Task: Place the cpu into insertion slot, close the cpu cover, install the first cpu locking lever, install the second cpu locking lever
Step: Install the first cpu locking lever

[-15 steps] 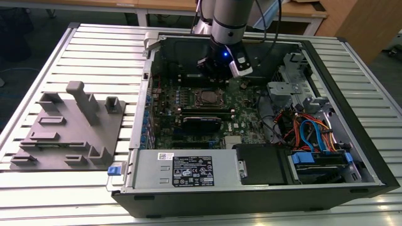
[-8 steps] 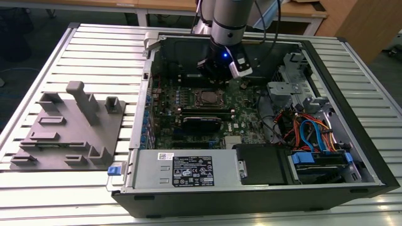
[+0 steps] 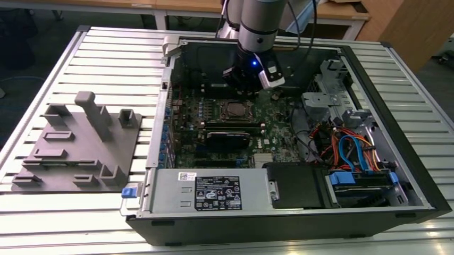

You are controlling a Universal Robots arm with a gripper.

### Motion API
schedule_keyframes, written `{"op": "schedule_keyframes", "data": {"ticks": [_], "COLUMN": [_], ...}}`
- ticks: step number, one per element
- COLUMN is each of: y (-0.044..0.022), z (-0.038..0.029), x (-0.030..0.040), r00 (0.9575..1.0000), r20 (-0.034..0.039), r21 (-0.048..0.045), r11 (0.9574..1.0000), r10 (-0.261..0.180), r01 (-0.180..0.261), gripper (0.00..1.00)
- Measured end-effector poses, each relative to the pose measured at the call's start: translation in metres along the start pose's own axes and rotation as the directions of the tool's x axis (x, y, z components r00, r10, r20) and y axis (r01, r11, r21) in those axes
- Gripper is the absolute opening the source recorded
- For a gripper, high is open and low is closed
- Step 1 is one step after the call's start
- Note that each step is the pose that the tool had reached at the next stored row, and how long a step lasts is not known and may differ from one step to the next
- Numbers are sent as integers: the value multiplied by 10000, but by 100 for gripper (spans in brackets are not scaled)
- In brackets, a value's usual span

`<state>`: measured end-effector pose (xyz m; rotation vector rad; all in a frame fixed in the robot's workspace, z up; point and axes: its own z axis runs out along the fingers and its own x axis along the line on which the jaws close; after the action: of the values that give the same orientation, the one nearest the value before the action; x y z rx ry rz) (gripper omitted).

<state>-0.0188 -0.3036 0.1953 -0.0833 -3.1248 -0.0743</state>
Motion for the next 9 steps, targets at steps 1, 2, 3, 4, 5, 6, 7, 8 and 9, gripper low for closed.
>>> {"op": "schedule_keyframes", "data": {"ticks": [1,2,3,4,5,6,7,8,9], "y": [0,0,0,1,1,2,2,3,3], "z": [0,-1,-4,-12,-21,-35,-48,-60,-70], "x": [0,0,0,0,0,0,1,1,1], "r00": [10000,10000,10000,10000,10000,10000,10000,10000,10000], "r20": [0,0,1,3,3,0,0,0,0], "r21": [0,0,-2,-3,-5,-1,0,-1,0], "r11": [10000,10000,10000,10000,10000,10000,10000,10000,10000], "r10": [0,0,0,0,0,0,0,0,0], "r01": [0,0,0,0,0,0,0,0,0], "gripper": [10,10,10,10,10,10,10,10,10]}}
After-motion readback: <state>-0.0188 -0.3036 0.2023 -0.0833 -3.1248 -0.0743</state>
